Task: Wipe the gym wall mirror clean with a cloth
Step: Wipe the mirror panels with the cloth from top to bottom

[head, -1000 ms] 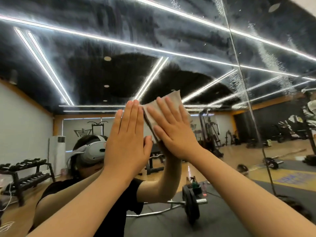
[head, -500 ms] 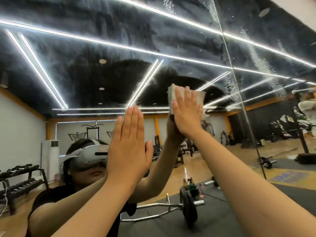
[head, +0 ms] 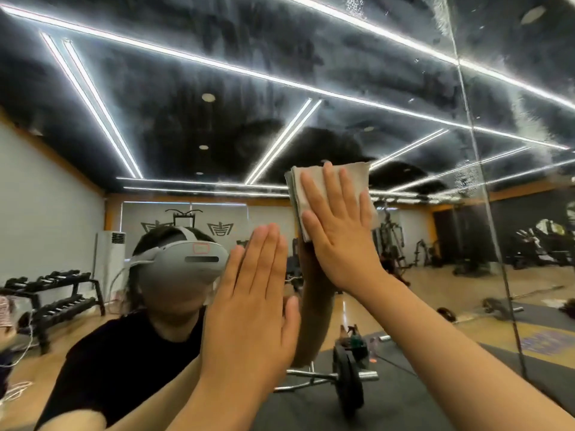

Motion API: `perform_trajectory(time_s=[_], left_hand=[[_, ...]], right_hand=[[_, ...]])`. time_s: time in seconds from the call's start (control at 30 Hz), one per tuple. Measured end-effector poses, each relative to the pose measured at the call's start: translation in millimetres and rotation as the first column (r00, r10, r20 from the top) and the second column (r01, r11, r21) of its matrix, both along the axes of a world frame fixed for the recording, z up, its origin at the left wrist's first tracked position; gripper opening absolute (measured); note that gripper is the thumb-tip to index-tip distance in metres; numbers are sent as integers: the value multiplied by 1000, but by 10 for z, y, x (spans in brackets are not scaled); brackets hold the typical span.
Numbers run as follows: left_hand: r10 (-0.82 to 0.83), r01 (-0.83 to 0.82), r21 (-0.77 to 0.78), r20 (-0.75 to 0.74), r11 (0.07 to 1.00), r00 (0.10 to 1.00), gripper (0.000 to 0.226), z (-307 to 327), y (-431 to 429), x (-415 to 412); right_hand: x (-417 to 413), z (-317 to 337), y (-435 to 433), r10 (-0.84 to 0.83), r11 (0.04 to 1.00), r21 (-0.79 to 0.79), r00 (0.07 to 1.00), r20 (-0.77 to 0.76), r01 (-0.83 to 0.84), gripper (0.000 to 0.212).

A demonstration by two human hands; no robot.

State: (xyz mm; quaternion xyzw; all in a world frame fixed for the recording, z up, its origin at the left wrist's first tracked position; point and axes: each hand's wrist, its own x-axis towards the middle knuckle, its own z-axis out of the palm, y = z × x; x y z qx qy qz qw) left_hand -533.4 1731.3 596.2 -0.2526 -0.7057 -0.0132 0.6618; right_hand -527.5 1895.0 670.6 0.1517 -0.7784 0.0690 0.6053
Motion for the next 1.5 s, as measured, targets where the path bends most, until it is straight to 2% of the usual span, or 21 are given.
perform_trajectory(time_s=[0.1, 0.17, 0.27, 0.43, 0.53, 0.7, 0.77, 0.87, 0.97, 1.03, 1.07, 1.1, 1.17, 1.23, 1.4, 1.5], left_hand=[[-29, 30, -23, 31, 999, 999, 72, 2, -2, 54], [-78, 77, 3, 39, 997, 996, 61, 176, 24, 161], [-90, 87, 79, 41, 993, 995, 63, 817, 36, 249], [6, -8, 11, 134, 1000, 991, 70, 1890, 36, 302], [57, -56, -6, 144, 998, 988, 71, 2355, 54, 312], [35, -33, -19, 176, 999, 984, 68, 2880, 73, 240], [16, -13, -18, 210, 1000, 977, 65, 2921, 92, 223], [7, -3, -19, 227, 1000, 974, 65, 2895, 107, 236], [111, -101, -57, 229, 993, 967, 73, 2850, 104, 220], [168, -155, -73, 233, 985, 958, 77, 2845, 138, 217], [186, -173, -78, 229, 982, 955, 76, 2844, 158, 215], [202, -189, -79, 227, 979, 953, 75, 2843, 172, 219], [220, -207, -78, 222, 975, 950, 71, 2847, 188, 224], [229, -218, -72, 218, 973, 949, 69, 2845, 193, 213], [216, -206, -66, 224, 976, 950, 71, 2833, 187, 203], [200, -192, -57, 239, 980, 950, 74, 2841, 182, 203]], right_hand=[[10, -16, 1, -8, 1000, 5, 1000, -20, 8, 54], [-4, -2, -2, -41, 999, 11, 999, -34, 41, 53], [9, 100, -10, -76, 996, 48, 997, -25, 77, 51], [81, 467, -114, -72, 997, 27, 997, 25, 71, 51], [99, 714, -177, -65, 998, 11, 997, 38, 65, 53], [106, 1140, -207, -47, 999, -18, 997, 59, 49, 54], [108, 1276, -200, -17, 995, -99, 998, 67, 24, 53], [68, 1339, -16, -26, 929, -366, 995, 95, 59, 53], [8, 1244, 310, -38, 716, -687, 989, 144, 128, 57], [4, 1188, 326, -13, 609, -781, 987, 159, 134, 60], [12, 1183, 219, -6, 615, -778, 987, 159, 129, 60], [31, 1180, 55, 8, 664, -739, 987, 163, 117, 59], [100, 1115, -316, 44, 812, -580, 985, 169, 63, 55], [143, 1036, -476, 38, 897, -441, 985, 166, 40, 54], [122, 1081, -169, -9, 934, -351, 989, 147, 60, 53], [84, 1144, 82, -52, 921, -375, 989, 137, 101, 52]])
